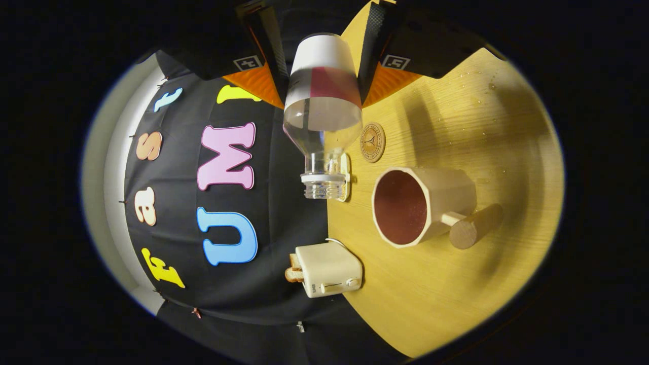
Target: Take the bottle from table, then pour the juice into the cup, finally place the bottle on the coaster
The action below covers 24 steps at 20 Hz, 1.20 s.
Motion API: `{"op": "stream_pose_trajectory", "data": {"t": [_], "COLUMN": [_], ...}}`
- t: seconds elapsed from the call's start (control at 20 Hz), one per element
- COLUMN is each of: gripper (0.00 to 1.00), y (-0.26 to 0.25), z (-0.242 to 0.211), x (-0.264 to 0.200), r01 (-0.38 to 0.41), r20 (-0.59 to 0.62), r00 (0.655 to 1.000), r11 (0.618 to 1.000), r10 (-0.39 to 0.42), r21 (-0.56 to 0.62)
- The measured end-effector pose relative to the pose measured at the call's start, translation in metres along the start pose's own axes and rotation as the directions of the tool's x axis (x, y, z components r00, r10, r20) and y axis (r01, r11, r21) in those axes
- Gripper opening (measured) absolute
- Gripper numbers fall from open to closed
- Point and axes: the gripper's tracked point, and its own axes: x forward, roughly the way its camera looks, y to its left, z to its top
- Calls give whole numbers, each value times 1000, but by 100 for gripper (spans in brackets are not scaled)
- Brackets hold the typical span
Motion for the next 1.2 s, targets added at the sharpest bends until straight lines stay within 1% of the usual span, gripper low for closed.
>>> {"op": "stream_pose_trajectory", "data": {"t": [0.25, 0.5, 1.0, 1.2], "gripper": [70, 70, 70, 69], "y": [0, -7, -11, -13], "z": [-3, 6, 11, 10], "x": [7, 10, 12, 14], "r01": [-17, 6, 39, 47], "r20": [-11, 27, 73, 81], "r00": [1000, 1000, 997, 996], "r11": [996, 981, 951, 942], "r10": [16, -1, -17, -21], "r21": [-90, -192, -306, -331]}}
